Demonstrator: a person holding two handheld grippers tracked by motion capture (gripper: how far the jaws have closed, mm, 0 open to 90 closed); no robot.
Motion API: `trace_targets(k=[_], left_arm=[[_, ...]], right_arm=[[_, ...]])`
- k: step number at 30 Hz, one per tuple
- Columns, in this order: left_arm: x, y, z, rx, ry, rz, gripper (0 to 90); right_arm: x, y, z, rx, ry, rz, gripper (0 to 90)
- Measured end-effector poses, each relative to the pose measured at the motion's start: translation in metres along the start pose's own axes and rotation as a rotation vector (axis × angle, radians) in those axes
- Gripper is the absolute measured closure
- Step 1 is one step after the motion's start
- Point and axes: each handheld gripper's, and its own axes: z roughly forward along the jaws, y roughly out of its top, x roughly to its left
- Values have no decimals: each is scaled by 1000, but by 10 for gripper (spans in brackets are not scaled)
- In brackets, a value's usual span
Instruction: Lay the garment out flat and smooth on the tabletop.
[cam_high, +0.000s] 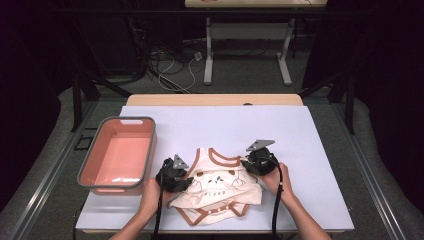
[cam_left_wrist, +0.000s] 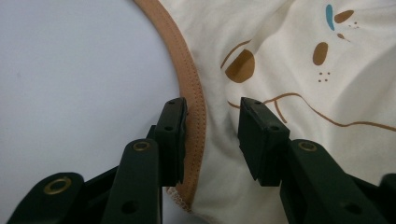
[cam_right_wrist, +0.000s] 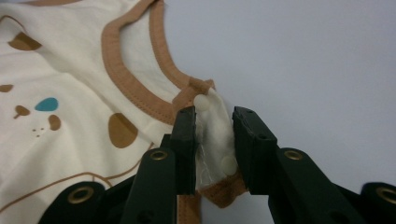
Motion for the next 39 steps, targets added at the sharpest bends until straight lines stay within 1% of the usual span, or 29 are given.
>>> trace_targets(k=[2,3,4,5,6,7,9,10,11,12,13,14,15,17,18,19,20,21,23,24,26,27,28,31,33,35,39], left_arm=[[0,0,0,1,0,2,617],[0,0,0,1,-1,2,617],[0,0,0,1,1,5,617],[0,0,0,2,1,5,617],[0,0,0,2,1,7,617],[0,0,0,2,1,6,617],[0,0,0,2,0,9,617],[0,0,0,-1,-1,4,617],[1,0,0,-1,-1,7,617],[1,0,0,-1,-2,6,617],[1,0,0,-2,-3,5,617],[1,0,0,-1,-4,5,617],[1,0,0,-2,-4,5,617],[1,0,0,-2,-2,5,617],[0,0,0,-1,0,7,617],[0,0,0,0,0,9,617],[0,0,0,-2,0,7,617],[1,0,0,-2,-2,7,617],[1,0,0,-2,-4,5,617],[1,0,0,-2,-4,5,617],[1,0,0,-2,-4,6,617],[1,0,0,-3,-4,5,618],[1,0,0,-3,-4,4,618],[0,-1,0,-9,2,1,618],[0,-1,0,-7,4,0,619],[0,0,0,-3,6,2,620],[-1,0,0,0,8,-3,622]], right_arm=[[4,2,-3,-7,-9,-6,698],[5,3,-4,-3,2,-19,698],[6,3,-5,-15,3,-24,698],[7,3,-5,-5,9,-36,703],[9,3,-4,-13,8,-38,706],[10,3,-6,7,-1,-46,706],[11,2,-7,10,-2,-67,711],[12,2,-8,6,-4,-66,711],[12,2,-9,-12,-22,-78,711],[12,3,-12,2,-15,-87,710],[12,3,-14,-4,-7,-97,710],[13,3,-15,-16,-7,-96,709],[13,2,-16,-2,4,-98,710],[15,1,-16,6,-2,-114,711],[15,0,-15,11,2,-136,713],[17,-1,-16,28,3,-138,717],[18,-2,-15,28,2,-146,726],[19,-3,-14,41,-5,-158,742],[19,-4,-12,46,-22,-180,804],[20,-3,-13,47,-34,-183,842],[21,-2,-14,31,-54,-178,871],[21,-1,-16,25,-67,-178,875],[20,1,-17,14,-70,-178,876],[18,8,-20,-29,-114,-176,877],[15,14,-21,-49,-125,-163,876],[12,19,-17,-58,-138,-162,875],[4,32,-3,-62,-153,-157,874]])
